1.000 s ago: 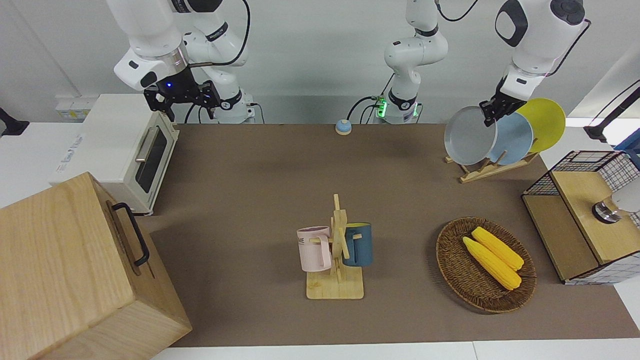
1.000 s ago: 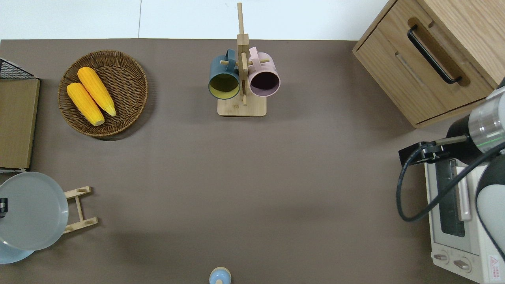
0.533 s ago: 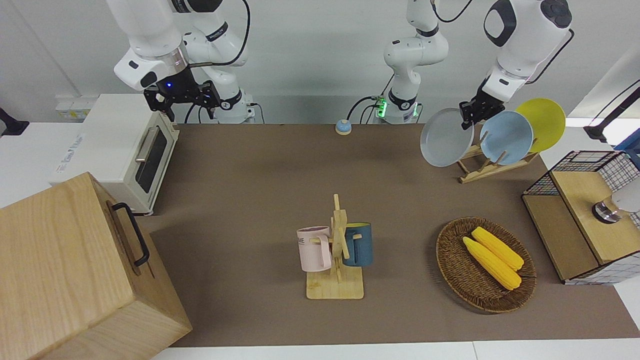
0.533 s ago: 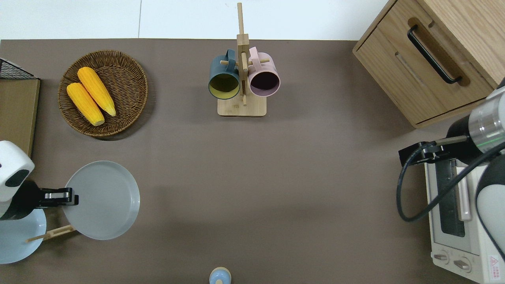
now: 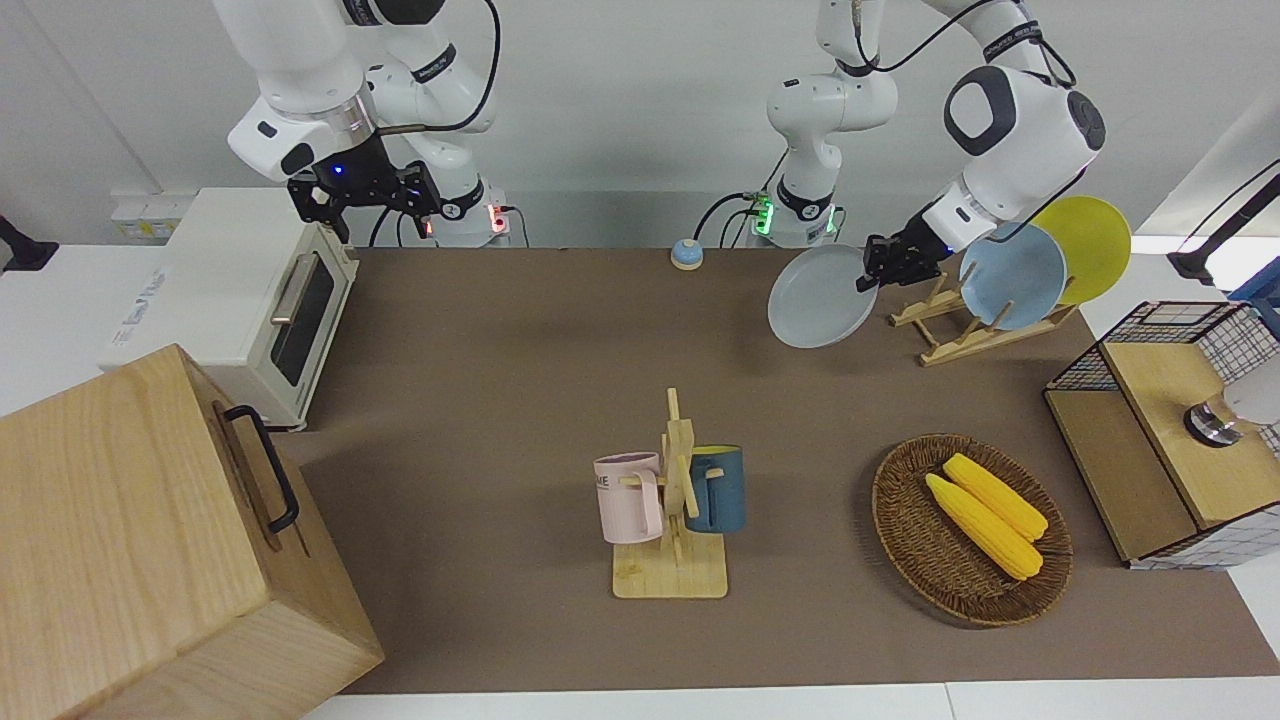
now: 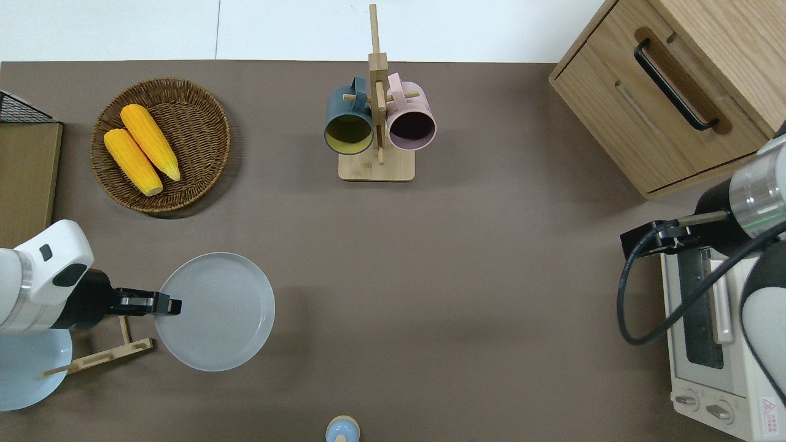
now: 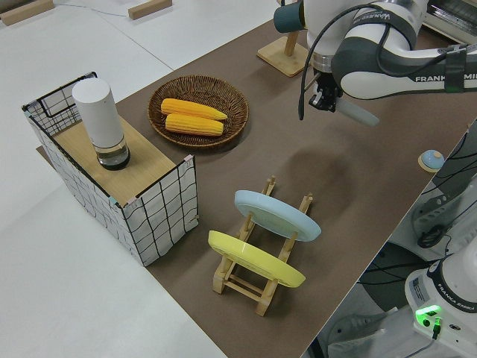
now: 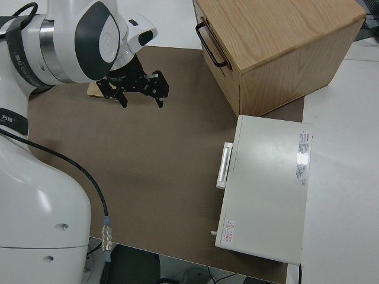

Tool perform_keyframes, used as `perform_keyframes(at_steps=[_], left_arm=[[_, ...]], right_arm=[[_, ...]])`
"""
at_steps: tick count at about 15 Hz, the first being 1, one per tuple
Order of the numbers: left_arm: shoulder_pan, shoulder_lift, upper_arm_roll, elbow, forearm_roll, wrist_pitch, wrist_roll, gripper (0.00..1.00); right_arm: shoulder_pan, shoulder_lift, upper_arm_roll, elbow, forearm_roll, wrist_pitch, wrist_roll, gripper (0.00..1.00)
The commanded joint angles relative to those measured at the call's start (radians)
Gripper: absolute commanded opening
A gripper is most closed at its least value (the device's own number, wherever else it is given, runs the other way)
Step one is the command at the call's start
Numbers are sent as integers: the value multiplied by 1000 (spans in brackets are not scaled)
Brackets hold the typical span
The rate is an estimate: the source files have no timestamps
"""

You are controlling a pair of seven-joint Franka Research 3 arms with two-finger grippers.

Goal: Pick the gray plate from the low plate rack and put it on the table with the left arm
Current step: 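Carry the gray plate with the left gripper away from the rack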

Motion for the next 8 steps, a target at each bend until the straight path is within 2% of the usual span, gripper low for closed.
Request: perform_keyframes(at_steps=[1, 6, 8], left_arm=[[38, 39, 1, -54, -45, 63, 90, 14], [38, 108, 1, -101, -69, 155, 132, 16], [41, 128, 1, -102, -69, 158, 153, 45]], right_arm=[[-23, -2, 21, 6, -6, -11, 12, 983], [-23, -2, 20, 6, -6, -11, 12, 983], [-23, -2, 21, 7, -6, -11, 12, 983]])
